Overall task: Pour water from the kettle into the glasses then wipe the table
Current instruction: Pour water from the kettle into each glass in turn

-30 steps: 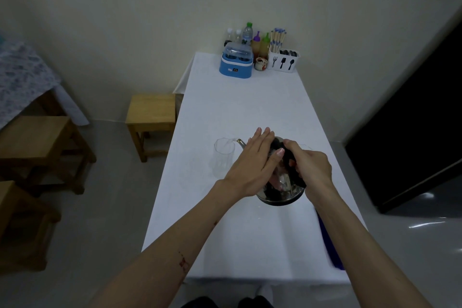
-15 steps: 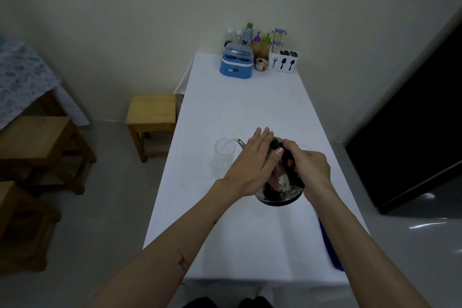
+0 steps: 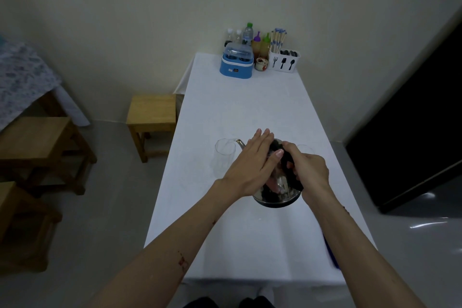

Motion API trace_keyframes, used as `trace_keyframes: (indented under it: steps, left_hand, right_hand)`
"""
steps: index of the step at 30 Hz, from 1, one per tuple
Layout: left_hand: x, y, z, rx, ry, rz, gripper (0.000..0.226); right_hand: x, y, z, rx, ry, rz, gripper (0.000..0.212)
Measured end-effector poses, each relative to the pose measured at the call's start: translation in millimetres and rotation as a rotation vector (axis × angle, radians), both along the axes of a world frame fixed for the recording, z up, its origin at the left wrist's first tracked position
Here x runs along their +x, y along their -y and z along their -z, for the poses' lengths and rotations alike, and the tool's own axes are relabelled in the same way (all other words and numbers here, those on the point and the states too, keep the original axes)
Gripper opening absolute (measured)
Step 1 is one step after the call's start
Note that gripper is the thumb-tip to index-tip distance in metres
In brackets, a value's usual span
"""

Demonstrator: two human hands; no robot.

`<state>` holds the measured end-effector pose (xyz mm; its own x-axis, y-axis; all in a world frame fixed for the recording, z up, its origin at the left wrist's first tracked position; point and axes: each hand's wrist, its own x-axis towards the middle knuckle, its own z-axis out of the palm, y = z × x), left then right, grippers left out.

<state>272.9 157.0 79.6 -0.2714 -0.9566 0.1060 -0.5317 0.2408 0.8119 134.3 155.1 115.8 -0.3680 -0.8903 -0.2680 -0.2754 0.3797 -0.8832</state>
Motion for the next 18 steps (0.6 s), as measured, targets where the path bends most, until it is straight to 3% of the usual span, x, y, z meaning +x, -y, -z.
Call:
trace_keyframes:
  steps: [13, 18]
  left_hand:
    - [-7.8, 3.6, -3.3, -0.145, 0.164, 0.031, 0.064]
    - [-24.3, 6.2, -12.0, -0.205, 0.167, 0.030, 0.063]
  right_hand:
    - [-6.4, -9.7, 16.8, 0.010, 0.376, 0.034, 0.034]
    - [-26.3, -5.5, 7.6, -0.022, 0.375, 0.005, 0.035]
